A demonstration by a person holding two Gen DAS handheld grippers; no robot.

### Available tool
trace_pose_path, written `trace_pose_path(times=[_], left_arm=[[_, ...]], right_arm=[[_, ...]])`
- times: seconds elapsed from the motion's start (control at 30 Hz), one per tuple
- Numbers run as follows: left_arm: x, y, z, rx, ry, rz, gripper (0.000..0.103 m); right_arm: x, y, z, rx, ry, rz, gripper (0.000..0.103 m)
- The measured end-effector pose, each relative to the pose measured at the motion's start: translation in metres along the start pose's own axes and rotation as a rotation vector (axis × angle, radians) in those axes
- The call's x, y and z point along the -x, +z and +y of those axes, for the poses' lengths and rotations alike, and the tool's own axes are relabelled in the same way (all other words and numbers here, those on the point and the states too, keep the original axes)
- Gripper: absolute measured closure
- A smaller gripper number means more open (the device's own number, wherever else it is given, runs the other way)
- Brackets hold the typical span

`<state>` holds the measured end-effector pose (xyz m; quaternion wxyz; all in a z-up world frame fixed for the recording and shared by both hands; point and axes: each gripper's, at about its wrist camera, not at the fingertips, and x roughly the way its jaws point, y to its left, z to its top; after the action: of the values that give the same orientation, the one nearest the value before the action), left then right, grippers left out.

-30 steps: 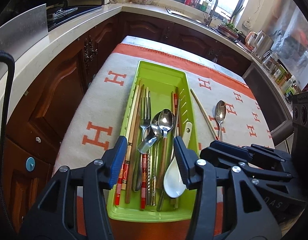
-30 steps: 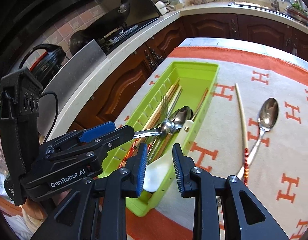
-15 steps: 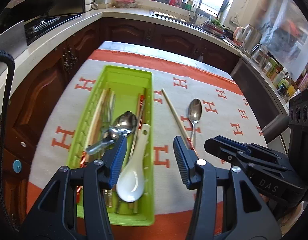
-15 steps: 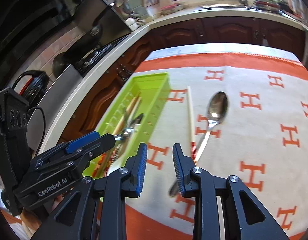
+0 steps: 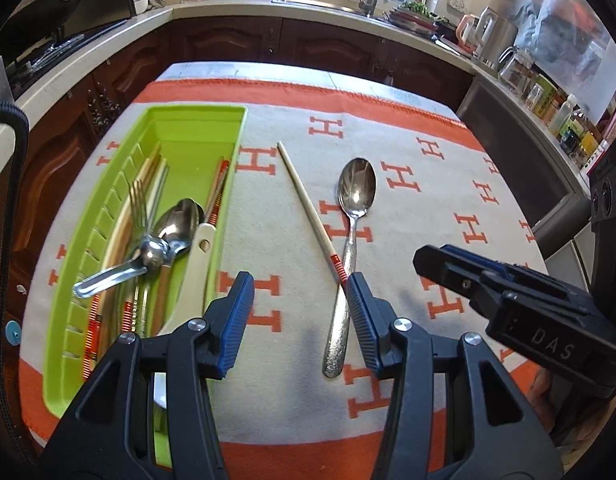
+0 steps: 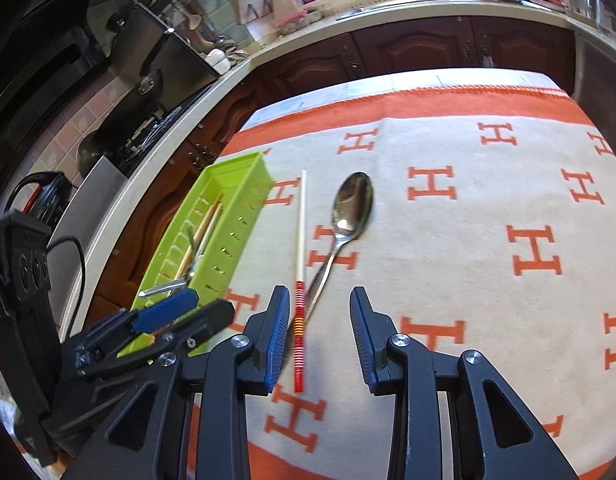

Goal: Organize utensils

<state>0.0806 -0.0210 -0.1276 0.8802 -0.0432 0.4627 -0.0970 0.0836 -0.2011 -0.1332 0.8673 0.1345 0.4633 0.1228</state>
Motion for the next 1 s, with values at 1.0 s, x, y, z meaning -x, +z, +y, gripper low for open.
trace_pose_path(times=[1.0], left_arm=[[-0.029,-0.003,0.009,0.016,-0.055,0.009,0.058]], right_arm=[[-0.124,0.046,0.035,0.15,-0.242,0.157,0.087]])
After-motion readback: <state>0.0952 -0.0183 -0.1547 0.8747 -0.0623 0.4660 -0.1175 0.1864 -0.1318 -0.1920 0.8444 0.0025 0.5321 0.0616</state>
